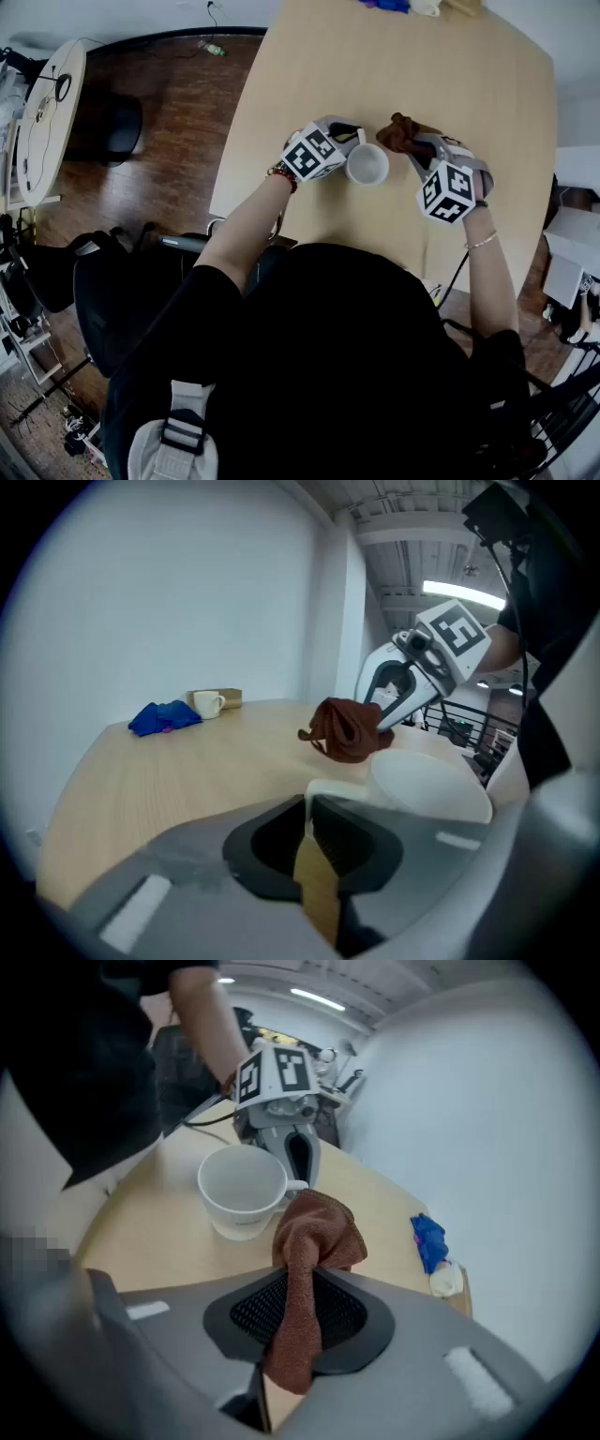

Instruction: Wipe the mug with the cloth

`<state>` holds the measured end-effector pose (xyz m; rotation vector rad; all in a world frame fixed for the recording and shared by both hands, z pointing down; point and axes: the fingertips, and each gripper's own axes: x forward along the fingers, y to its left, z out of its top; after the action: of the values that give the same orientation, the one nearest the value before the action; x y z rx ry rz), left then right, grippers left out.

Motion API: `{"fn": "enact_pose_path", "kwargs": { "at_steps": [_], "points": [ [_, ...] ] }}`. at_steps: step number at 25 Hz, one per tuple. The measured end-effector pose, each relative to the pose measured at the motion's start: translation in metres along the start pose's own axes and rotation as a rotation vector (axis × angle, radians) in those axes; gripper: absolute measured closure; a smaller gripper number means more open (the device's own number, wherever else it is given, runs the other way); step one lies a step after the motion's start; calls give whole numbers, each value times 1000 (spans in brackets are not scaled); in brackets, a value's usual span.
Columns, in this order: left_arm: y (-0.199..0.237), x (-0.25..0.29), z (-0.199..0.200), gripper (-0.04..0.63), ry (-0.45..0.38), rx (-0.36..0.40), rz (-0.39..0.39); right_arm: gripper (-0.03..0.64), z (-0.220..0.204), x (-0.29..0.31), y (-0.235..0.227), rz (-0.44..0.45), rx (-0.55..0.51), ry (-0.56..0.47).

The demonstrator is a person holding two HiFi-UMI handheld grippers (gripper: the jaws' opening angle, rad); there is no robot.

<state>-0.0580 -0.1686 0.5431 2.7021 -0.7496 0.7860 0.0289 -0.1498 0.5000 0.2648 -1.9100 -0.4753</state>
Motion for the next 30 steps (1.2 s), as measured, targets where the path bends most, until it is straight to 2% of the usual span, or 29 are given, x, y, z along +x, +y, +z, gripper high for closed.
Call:
{"fn": "enact_pose_path", "kwargs": {
  "at_steps": [3,6,13,21,25,30],
  "points": [
    [-3,6,3,565,18,43,-57,544,1,11,1,55,-183,31],
    [-4,11,3,566,11,47,-81,544,9,22,10,102,-279,26],
    [-5,14,11,565,-26,47,-94,545,27,48,26,198,-291,-54],
    [-7,13,13,565,-41,42,-88,546,28,73,37,262,-329,-51],
    [-9,10,11,565,-42,44,-84,546,28,75,40,304,-268,-73],
    [-8,8,10,565,-38,37,-73,546,30,44,31,416,3,-254]
  ]
}}
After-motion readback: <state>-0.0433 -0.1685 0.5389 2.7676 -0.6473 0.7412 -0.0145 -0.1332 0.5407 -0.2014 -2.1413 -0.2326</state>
